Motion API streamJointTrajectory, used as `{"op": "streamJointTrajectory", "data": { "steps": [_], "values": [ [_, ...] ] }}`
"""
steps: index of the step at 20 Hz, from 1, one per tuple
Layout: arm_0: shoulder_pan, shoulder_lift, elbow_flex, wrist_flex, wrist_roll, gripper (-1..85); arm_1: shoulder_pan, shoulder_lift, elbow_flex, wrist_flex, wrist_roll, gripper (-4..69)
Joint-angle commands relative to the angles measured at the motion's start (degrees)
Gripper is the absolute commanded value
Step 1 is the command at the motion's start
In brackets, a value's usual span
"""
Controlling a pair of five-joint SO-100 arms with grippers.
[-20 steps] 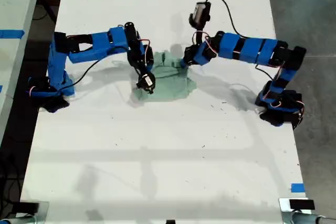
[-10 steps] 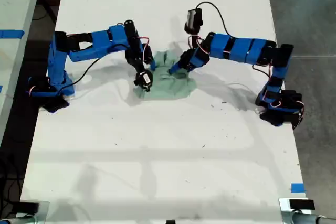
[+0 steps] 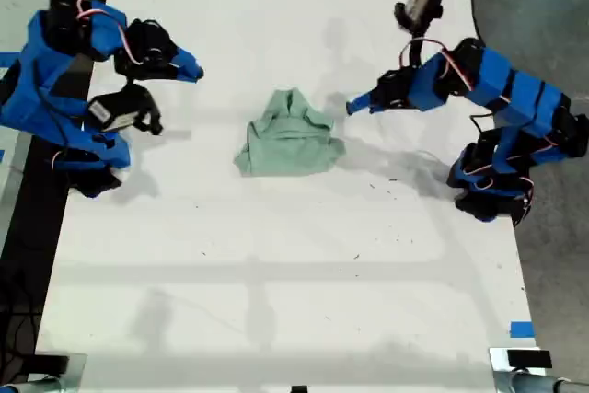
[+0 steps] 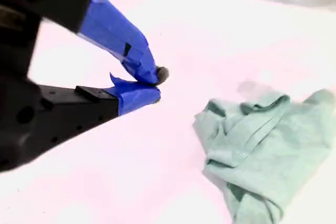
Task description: Fold t shirt
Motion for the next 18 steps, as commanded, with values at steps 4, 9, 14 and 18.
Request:
{"op": "streamJointTrajectory", "data": {
  "steps": [4,9,14,18],
  "values": [
    [16.96,33.75,39.81,-18.37,-8.79,-0.2,-12.57,42.45,30.94,-5.63,9.05,0.5],
    [20.39,61.44,76.29,-25.31,-12.92,-0.2,-18.46,63.02,57.39,-6.06,13.18,0.5],
    [19.51,63.11,87.98,-25.93,-9.84,-0.2,-15.47,63.11,71.46,-2.2,14.06,-0.8],
    [22.76,63.11,88.33,-26.46,-10.63,10.3,-16.96,63.02,76.03,-5.54,11.69,12.7]
  ]
}}
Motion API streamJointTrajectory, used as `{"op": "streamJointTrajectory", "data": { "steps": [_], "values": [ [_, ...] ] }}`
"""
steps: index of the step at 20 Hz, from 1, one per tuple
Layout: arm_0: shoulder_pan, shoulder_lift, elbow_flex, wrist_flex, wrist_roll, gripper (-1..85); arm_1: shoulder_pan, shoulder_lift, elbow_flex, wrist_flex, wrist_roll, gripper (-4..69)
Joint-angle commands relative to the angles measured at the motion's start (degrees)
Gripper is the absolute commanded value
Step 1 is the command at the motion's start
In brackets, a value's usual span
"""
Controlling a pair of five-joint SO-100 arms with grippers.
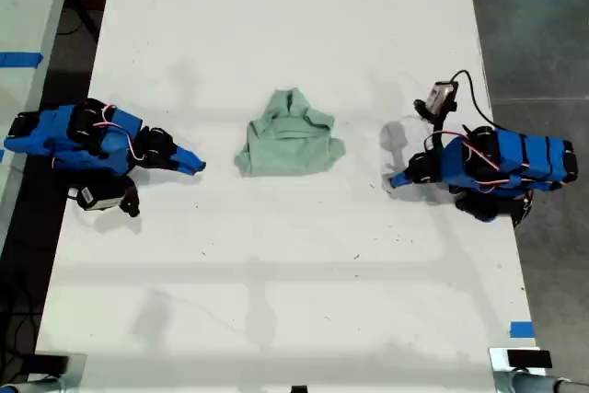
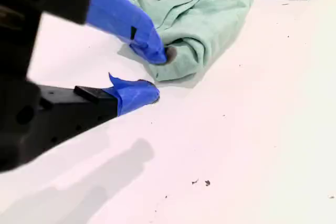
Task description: Fold t shirt
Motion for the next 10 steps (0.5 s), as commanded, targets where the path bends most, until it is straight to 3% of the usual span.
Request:
{"op": "streamJointTrajectory", "data": {
  "steps": [1,5,8,10],
  "values": [
    [0.0,0.35,-0.18,-0.97,2.29,11.2,-0.09,0.26,2.55,-1.76,-3.69,12.3],
    [0.7,0.35,-0.44,-0.7,3.43,12.3,-0.97,0.26,2.55,-1.76,-8.17,12.1],
    [0.7,0.35,-0.44,-0.7,3.43,12.3,-0.88,0.26,2.64,-1.76,-4.92,11.7],
    [0.7,0.35,-0.44,-0.7,3.43,12.3,-0.44,0.26,2.64,-1.85,-11.25,12.0]
  ]
}}
